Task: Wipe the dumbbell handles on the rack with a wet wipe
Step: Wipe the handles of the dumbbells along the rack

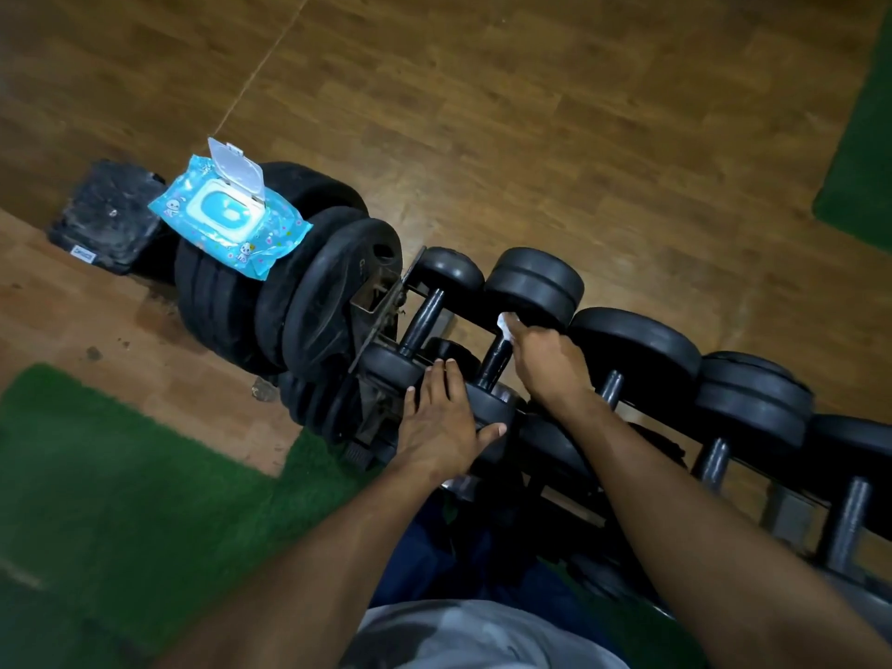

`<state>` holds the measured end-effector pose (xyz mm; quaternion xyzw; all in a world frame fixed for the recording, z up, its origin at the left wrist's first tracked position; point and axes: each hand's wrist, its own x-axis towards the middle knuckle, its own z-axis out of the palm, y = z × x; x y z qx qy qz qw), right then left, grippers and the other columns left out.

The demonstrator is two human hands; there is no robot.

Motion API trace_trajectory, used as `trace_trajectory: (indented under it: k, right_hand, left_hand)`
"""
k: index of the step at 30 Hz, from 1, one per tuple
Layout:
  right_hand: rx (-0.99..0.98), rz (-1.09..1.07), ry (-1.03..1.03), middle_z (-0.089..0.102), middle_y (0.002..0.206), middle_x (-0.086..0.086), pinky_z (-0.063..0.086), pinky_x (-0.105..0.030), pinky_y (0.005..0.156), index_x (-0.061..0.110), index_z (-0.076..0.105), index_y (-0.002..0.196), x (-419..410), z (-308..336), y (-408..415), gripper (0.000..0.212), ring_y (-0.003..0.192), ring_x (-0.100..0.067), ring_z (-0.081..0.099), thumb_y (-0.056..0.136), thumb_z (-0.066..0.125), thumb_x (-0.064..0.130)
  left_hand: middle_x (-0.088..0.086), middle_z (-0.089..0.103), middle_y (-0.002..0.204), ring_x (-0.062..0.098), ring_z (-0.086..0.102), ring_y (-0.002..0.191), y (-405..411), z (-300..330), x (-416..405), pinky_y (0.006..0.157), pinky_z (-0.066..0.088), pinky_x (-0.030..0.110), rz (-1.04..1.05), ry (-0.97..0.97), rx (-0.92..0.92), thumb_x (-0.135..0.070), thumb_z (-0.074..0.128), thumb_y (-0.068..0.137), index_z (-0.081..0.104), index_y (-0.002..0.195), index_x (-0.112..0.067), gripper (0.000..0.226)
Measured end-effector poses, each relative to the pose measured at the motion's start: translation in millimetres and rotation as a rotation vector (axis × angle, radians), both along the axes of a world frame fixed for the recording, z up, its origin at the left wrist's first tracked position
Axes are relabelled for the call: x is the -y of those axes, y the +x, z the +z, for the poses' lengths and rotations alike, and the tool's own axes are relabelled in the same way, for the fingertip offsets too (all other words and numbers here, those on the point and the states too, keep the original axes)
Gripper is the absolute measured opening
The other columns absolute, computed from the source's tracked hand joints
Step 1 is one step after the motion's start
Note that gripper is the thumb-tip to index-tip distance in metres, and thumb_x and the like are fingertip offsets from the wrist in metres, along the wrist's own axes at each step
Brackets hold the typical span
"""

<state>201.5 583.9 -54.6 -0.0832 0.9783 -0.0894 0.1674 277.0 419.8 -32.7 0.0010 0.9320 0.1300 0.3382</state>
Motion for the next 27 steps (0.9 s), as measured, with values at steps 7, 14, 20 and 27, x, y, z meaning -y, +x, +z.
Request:
trace_trajectory:
  k: [7, 14, 20, 27]
  right_hand:
    - [0.25, -0.421, -0.257, 0.07, 0.095, -0.021, 0.052, -0.037, 0.072, 0.008, 0.063, 0.106, 17, 9, 17, 0.025, 0.094, -0.04, 0.067, 0.09, 0.044, 0.005]
    - [0.389, -0.796, -0.58, 0.071, 0.093, -0.01, 0.051, -0.031, 0.074, 0.015, 0.066, 0.08, 16, 1, 6, 0.022, 0.085, -0.026, 0.063, 0.086, 0.045, 0.009]
    - [0.415, -0.806, -0.623, 0.068, 0.082, -0.004, 0.047, -0.031, 0.07, 0.012, 0.069, 0.077, 14, 3, 1, 0.026, 0.079, -0.025, 0.062, 0.086, 0.048, -0.001]
    - [0.674, -0.61, -0.44, 0.07, 0.081, -0.007, 0.042, -0.024, 0.06, 0.015, 0.064, 0.066, 17, -6, 15, 0.018, 0.07, -0.019, 0.061, 0.083, 0.067, 0.019]
  left_hand:
    - [0.012, -0.006, 0.171, 0.025, -0.003, 0.158, 2, -3, 0, 0.128, 0.005, 0.047, -0.011, -0.001, -0.019, -0.078, 0.047, 0.09, -0.013, 0.16, -0.008, 0.116]
    - [0.013, -0.007, 0.171, 0.025, -0.004, 0.158, 0, -1, 0, 0.127, 0.003, 0.047, -0.013, 0.005, -0.002, -0.077, 0.046, 0.091, -0.013, 0.161, -0.007, 0.115]
    - [0.013, -0.008, 0.171, 0.026, -0.003, 0.158, 1, 0, 0, 0.127, 0.003, 0.047, -0.008, 0.007, 0.001, -0.077, 0.047, 0.09, -0.013, 0.16, -0.007, 0.116]
    - [0.013, -0.006, 0.171, 0.027, -0.001, 0.158, 1, 0, -1, 0.128, 0.005, 0.048, 0.001, 0.01, -0.016, -0.076, 0.049, 0.09, -0.011, 0.161, -0.007, 0.116]
